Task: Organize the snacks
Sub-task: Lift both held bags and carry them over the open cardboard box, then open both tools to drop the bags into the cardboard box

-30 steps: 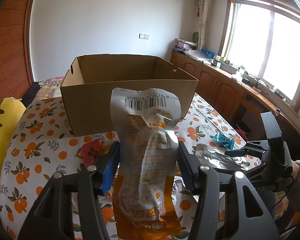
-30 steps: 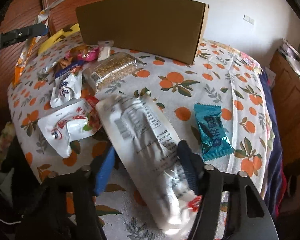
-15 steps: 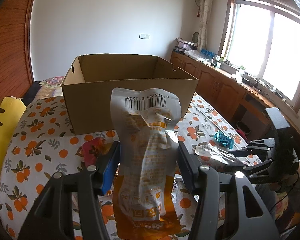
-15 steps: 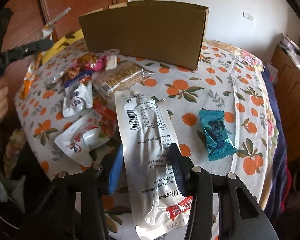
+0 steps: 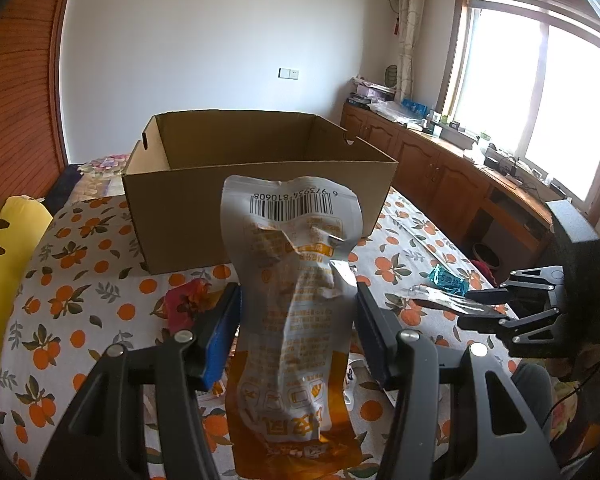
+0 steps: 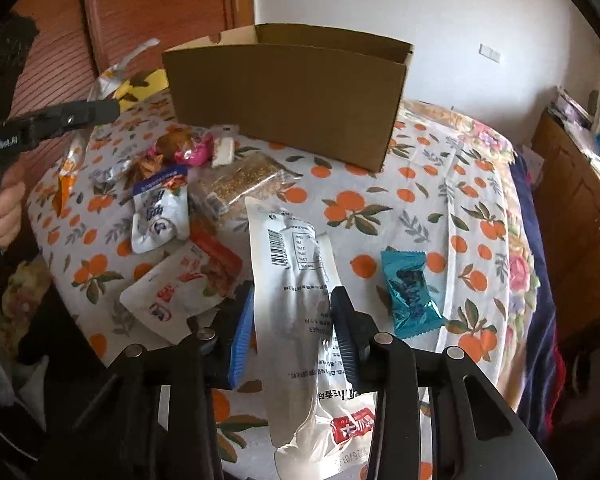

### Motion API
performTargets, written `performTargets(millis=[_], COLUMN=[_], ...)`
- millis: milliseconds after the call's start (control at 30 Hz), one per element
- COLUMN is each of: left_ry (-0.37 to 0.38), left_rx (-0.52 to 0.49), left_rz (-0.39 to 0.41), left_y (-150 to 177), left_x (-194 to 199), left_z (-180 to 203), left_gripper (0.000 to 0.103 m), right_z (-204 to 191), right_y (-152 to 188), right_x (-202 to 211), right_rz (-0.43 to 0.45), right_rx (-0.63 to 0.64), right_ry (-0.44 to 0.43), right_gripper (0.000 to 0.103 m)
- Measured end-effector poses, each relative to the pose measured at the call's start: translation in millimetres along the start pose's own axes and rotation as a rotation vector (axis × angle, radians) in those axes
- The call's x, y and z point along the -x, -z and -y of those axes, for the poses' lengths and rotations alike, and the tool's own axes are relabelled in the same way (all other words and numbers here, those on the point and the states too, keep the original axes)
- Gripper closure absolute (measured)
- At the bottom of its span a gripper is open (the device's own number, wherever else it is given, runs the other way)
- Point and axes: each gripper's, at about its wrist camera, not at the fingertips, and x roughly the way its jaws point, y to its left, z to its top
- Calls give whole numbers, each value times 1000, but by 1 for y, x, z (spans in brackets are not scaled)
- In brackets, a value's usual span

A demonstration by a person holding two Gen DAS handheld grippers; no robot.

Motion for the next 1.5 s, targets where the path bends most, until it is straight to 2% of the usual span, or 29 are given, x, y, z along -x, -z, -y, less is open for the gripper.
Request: performTargets(millis=[367, 567, 800, 967, 1100, 1300, 1500], left_ry=[9, -2, -11, -25, -38, -62, -67], left_rx=[-9, -44, -57, -57, -52, -19, -2], left_rz=[15, 66, 127, 156, 147, 103, 33], left_y=[-9, -40, -94, -133, -151, -162, -161], left_x=[-1, 1, -5, -17, -35, -74, -109], left_z=[-1, -3, -17, -34, -49, -73, -83], left_gripper=[48, 48, 48, 48, 48, 48, 47], right_z=[-5, -2, 1, 3, 5, 1, 9], right_y=[-26, -69, -130, -173, -200, -231, -239], right_x=[32, 54, 60, 43, 20, -23, -72], right_rz=[79, 165, 256, 291, 305, 288, 228], right_rx=[30, 72, 113, 129, 128, 144, 117], right_ry=[16, 52, 65, 65, 55, 55, 40], right_gripper=[66, 66, 66, 65, 65, 65, 65])
